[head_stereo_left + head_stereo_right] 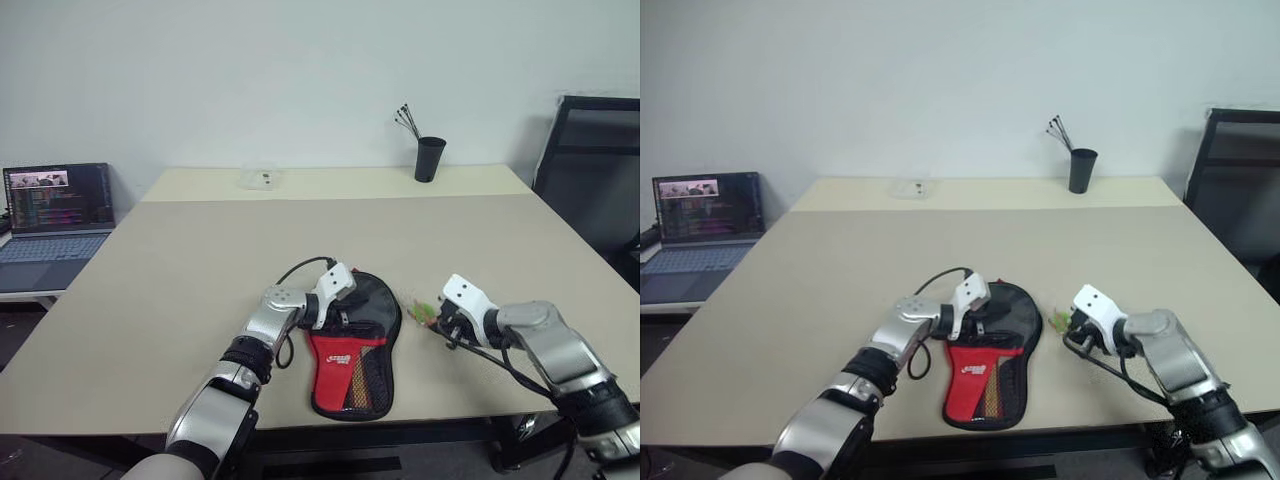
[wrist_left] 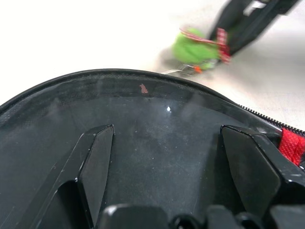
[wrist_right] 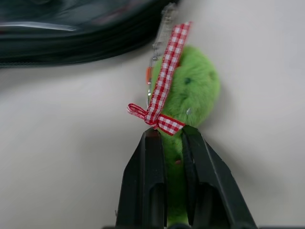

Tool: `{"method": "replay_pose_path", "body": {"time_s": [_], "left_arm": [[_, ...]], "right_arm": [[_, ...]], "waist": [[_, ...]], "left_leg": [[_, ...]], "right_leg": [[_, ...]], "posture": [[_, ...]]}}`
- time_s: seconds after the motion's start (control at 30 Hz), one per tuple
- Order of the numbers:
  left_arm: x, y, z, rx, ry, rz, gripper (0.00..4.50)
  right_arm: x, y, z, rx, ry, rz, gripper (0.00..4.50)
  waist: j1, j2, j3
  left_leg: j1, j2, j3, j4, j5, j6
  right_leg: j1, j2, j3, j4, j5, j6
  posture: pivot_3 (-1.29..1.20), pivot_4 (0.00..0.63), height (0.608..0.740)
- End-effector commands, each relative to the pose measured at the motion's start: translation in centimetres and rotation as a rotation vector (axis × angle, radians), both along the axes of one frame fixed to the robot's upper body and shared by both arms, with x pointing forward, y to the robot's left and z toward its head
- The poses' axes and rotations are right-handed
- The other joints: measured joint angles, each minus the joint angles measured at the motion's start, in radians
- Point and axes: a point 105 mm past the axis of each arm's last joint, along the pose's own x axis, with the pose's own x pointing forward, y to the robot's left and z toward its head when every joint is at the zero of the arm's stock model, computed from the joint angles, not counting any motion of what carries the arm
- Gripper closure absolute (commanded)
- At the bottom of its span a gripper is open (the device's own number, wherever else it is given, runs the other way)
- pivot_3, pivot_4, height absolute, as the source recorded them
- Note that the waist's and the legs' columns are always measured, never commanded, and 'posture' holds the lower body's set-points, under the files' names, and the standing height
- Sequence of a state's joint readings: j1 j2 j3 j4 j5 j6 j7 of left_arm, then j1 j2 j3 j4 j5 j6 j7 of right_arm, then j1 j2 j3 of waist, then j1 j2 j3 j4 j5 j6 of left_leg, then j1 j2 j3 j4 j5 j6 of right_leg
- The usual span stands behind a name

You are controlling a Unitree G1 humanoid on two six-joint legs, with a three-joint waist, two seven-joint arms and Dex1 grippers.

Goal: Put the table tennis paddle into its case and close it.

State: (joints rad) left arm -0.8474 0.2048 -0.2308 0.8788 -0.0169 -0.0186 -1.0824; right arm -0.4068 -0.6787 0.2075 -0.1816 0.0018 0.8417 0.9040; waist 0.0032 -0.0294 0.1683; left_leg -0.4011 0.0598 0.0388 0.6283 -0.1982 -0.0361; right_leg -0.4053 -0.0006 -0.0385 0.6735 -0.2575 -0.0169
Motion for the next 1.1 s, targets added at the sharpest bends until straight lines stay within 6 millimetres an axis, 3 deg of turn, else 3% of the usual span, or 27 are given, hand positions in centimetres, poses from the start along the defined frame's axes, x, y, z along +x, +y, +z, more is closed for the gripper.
{"method": "replay_pose_path", "body": {"time_s": [0.03,0.4,0.63,0.83,1.1], "left_arm": [[-1.0,0.2,-3.5,0.104,0.090,0.003,0.60],[-1.0,-0.5,-3.9,0.110,0.087,0.004,0.60],[-1.1,-0.5,-4.0,0.117,0.085,0.001,0.60],[-1.1,-0.6,-4.1,0.119,0.084,0.003,0.60],[-1.1,-0.5,-4.2,0.124,0.080,0.009,0.60]], "right_arm": [[-1.8,1.2,1.3,0.019,-0.002,0.060,4.40],[-7.6,2.8,2.1,0.059,0.064,0.176,4.42],[-11.8,3.3,1.5,0.086,0.187,0.275,4.42],[-14.3,3.5,1.3,0.100,0.274,0.344,4.43],[-17.9,5.8,2.0,0.194,0.369,0.478,4.43]], "waist": [[0.001,0.000,0.000],[0.004,-0.001,-0.001],[0.010,0.000,-0.003],[0.012,0.000,-0.004],[0.011,-0.001,-0.005]], "left_leg": [[0.000,0.000,0.000,0.000,0.000,0.000],[-0.004,-0.002,-0.004,-0.002,-0.001,-0.001],[-0.007,-0.004,-0.006,-0.001,-0.002,-0.001],[-0.008,-0.004,-0.007,-0.001,-0.003,0.000],[-0.008,-0.004,-0.009,-0.001,-0.003,0.000]], "right_leg": [[0.000,0.000,0.000,0.000,0.000,0.000],[0.002,-0.002,-0.003,-0.011,0.001,0.002],[0.002,-0.004,-0.006,-0.015,0.001,0.002],[0.002,-0.004,-0.007,-0.016,0.001,0.002],[0.002,-0.004,-0.009,-0.017,0.001,0.002]], "posture": [[0.00,0.150,0.740],[0.00,0.150,0.740],[0.00,0.150,0.740],[0.00,0.150,0.740],[0.00,0.150,0.740]]}}
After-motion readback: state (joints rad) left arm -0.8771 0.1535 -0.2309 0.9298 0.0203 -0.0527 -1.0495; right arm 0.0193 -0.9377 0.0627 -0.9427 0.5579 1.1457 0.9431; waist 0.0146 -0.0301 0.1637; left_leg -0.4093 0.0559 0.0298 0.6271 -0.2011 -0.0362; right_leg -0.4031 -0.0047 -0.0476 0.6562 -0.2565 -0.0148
